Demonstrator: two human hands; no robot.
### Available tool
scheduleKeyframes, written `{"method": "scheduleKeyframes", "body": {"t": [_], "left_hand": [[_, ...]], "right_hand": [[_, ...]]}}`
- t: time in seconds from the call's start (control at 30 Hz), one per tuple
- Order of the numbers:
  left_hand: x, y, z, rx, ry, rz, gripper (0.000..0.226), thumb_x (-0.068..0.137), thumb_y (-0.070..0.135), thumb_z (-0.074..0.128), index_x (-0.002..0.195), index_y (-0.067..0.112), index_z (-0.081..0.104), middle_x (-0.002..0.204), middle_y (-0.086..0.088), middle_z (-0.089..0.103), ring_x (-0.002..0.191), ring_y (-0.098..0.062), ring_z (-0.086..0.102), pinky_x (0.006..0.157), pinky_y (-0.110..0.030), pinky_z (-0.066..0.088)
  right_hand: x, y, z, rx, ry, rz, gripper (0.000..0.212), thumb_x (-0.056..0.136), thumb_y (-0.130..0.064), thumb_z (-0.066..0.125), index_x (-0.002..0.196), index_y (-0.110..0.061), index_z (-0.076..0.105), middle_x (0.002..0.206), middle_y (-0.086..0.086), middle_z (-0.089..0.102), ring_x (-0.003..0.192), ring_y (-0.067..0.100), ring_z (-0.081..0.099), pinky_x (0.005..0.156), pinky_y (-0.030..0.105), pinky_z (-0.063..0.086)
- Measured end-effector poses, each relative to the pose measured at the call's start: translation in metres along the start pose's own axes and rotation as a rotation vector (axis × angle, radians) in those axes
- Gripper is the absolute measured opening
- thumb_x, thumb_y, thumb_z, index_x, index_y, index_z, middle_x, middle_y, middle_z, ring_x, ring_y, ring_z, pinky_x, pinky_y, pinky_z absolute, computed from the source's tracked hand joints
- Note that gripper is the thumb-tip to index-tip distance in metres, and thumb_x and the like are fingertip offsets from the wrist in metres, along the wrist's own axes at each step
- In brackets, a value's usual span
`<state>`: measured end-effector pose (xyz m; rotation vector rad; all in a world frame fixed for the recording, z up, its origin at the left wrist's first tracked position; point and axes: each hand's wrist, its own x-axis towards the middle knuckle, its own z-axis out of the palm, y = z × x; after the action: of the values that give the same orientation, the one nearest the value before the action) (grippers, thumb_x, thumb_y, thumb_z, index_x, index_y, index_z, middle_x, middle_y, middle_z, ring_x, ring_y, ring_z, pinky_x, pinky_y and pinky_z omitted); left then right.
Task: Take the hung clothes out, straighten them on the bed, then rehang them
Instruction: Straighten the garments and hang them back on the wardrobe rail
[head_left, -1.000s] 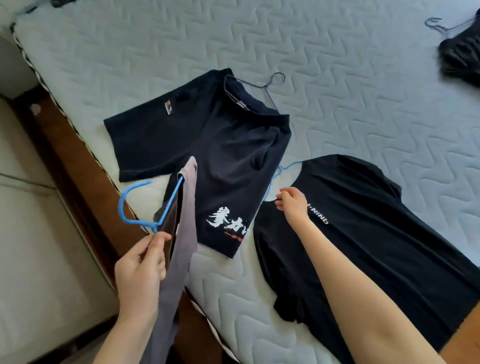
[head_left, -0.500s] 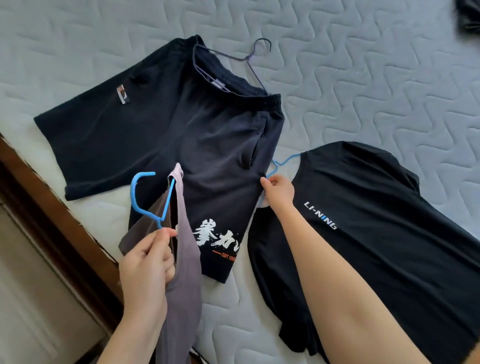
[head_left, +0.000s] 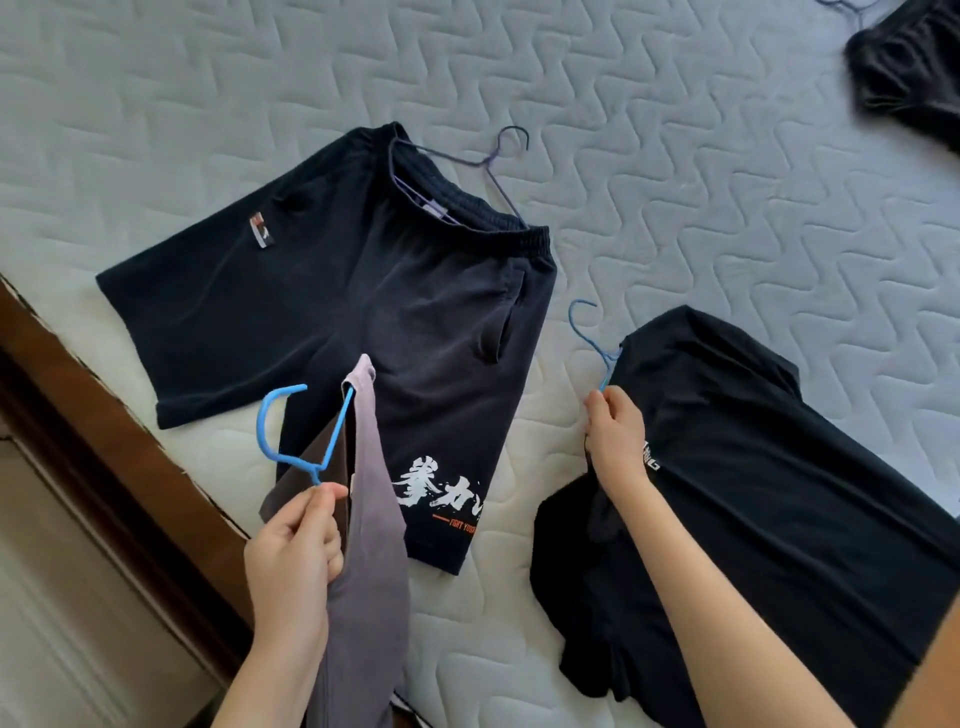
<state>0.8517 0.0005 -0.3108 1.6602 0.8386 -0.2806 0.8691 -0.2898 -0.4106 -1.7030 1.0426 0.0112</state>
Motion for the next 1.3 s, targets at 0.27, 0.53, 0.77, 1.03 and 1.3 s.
{"method": "scheduleKeyframes", "body": {"t": [0.27, 0.53, 0.77, 1.03, 1.3], "left_hand": [[-0.058, 0.042, -0.091, -0.014, 0.032, 0.106, 0.019, 0.096, 0.018, 0.058, 0.088, 0.008, 0.072, 0.045, 0.011, 0.031, 0.041, -0.004, 0.023, 0.038, -0.013, 0.020], [-0.132, 0.091, -0.212, -0.229, 0.159, 0.151, 0.019, 0.097, 0.015, 0.055, 0.094, 0.002, 0.067, 0.039, 0.013, 0.033, 0.031, 0.000, 0.023, 0.038, -0.009, 0.018], [-0.222, 0.144, -0.308, -0.411, 0.191, 0.274, 0.016, 0.097, 0.008, 0.052, 0.094, -0.001, 0.065, 0.037, 0.013, 0.030, 0.030, 0.000, 0.023, 0.033, -0.010, 0.018], [-0.313, 0.153, -0.401, -0.473, 0.235, 0.479, 0.021, 0.096, 0.015, 0.057, 0.084, 0.005, 0.071, 0.050, 0.004, 0.034, 0.038, -0.006, 0.026, 0.036, -0.017, 0.022], [-0.386, 0.108, -0.475, -0.530, 0.340, 0.569, 0.024, 0.096, 0.015, 0.057, 0.077, 0.011, 0.070, 0.051, 0.005, 0.026, 0.042, -0.008, 0.020, 0.038, -0.018, 0.018]], "right_hand": [[-0.157, -0.109, -0.076, 0.318, 0.013, -0.186, 0.029, 0.096, -0.003, 0.044, 0.068, 0.006, 0.043, 0.055, 0.001, 0.033, 0.048, 0.007, 0.029, 0.043, 0.022, 0.026], [-0.288, -0.244, -0.128, 0.410, -0.108, -0.422, 0.025, 0.095, -0.003, 0.045, 0.071, 0.006, 0.045, 0.052, 0.001, 0.029, 0.044, 0.010, 0.023, 0.038, 0.020, 0.020], [-0.416, -0.311, -0.144, 0.474, -0.335, -0.615, 0.023, 0.091, -0.003, 0.046, 0.074, 0.012, 0.044, 0.055, 0.005, 0.026, 0.044, 0.012, 0.020, 0.041, 0.021, 0.014], [-0.565, -0.333, -0.109, 0.469, -0.600, -0.788, 0.024, 0.092, -0.003, 0.044, 0.070, -0.005, 0.053, 0.046, -0.007, 0.033, 0.041, 0.009, 0.024, 0.039, 0.019, 0.016], [-0.666, -0.303, -0.050, 0.377, -0.938, -0.795, 0.019, 0.092, -0.003, 0.044, 0.077, -0.002, 0.056, 0.054, 0.003, 0.031, 0.043, 0.010, 0.024, 0.039, 0.022, 0.017]]}}
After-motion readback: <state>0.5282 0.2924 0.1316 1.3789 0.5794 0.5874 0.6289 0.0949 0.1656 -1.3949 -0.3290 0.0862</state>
